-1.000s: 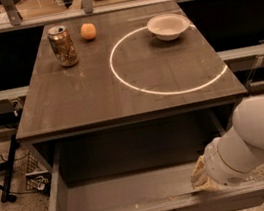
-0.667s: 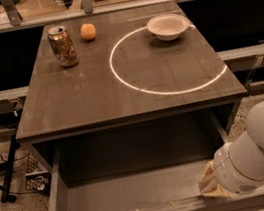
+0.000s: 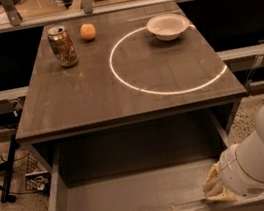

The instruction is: Open top drawer

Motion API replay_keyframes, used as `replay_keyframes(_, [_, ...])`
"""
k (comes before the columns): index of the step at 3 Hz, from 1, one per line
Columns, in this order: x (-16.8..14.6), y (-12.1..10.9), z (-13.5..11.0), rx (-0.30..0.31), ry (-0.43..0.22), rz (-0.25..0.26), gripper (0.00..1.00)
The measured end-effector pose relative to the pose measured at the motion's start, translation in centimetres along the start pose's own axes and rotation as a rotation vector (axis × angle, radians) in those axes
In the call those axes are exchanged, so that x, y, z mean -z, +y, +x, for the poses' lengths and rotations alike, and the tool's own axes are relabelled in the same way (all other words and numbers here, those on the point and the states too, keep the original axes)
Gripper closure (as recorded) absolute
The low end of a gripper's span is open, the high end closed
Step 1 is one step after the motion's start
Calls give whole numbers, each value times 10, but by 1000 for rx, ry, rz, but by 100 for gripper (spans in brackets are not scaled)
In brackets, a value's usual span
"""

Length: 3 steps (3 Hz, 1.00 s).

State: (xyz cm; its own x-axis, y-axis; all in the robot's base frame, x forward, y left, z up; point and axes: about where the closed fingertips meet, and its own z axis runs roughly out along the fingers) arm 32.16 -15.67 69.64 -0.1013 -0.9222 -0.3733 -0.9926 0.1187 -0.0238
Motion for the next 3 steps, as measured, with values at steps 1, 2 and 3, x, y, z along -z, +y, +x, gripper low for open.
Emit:
replay_keyframes(1, [32,-25,-10,9,-94,60,100])
replay_keyframes(2, [141,-73,-15,32,-234,245,100])
replay_keyframes(3, [221,-100,-18,51,-261,384,100])
